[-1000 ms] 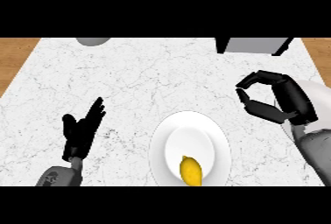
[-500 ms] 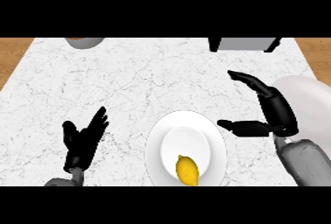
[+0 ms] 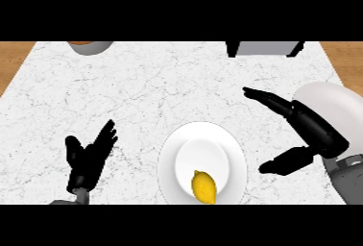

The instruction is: Pick the lemon from the plate and place it in the plate

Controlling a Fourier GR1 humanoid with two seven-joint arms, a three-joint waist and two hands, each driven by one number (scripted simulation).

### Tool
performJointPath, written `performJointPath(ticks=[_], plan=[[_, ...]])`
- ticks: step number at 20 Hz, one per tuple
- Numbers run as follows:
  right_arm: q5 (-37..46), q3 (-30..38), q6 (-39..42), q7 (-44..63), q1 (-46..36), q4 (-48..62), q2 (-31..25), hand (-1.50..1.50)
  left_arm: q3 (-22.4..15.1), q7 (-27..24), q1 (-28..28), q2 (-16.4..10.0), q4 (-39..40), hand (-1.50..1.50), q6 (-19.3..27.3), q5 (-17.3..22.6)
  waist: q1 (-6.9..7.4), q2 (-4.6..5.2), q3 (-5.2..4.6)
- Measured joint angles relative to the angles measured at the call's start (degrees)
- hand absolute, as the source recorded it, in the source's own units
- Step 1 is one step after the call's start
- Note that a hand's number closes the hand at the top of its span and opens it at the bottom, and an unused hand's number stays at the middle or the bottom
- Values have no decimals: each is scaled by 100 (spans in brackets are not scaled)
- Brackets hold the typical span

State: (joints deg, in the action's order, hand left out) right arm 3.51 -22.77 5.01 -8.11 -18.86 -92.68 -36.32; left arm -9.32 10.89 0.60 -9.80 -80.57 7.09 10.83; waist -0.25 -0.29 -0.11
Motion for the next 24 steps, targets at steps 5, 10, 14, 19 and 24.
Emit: performJointPath(ticks=[5, 10, 14, 19, 24], plan=[[641, -541, 307, 1015, 13, -739, -116, -150, 36, -32, 50, -4, -49, 0, -30, -16, 5, 4, 2], [1383, -1118, 500, 2100, -36, -1134, 323, -150, 78, 107, -91, 46, -27, 0, -2, -63, 24, 14, 6], [2020, -1374, 587, 2541, 43, -1131, 834, -150, 119, 124, -78, 62, -42, 0, -69, -112, 34, 20, 8], [2648, -1660, 807, 3041, 267, -1171, 1247, -150, 134, 109, 84, 94, -171, 0, -122, -167, 36, 21, 9], [2989, -1799, 1078, 3170, 487, -987, 1734, -150, 151, 180, 148, 177, -302, 0, -124, -246, 37, 24, 11]])
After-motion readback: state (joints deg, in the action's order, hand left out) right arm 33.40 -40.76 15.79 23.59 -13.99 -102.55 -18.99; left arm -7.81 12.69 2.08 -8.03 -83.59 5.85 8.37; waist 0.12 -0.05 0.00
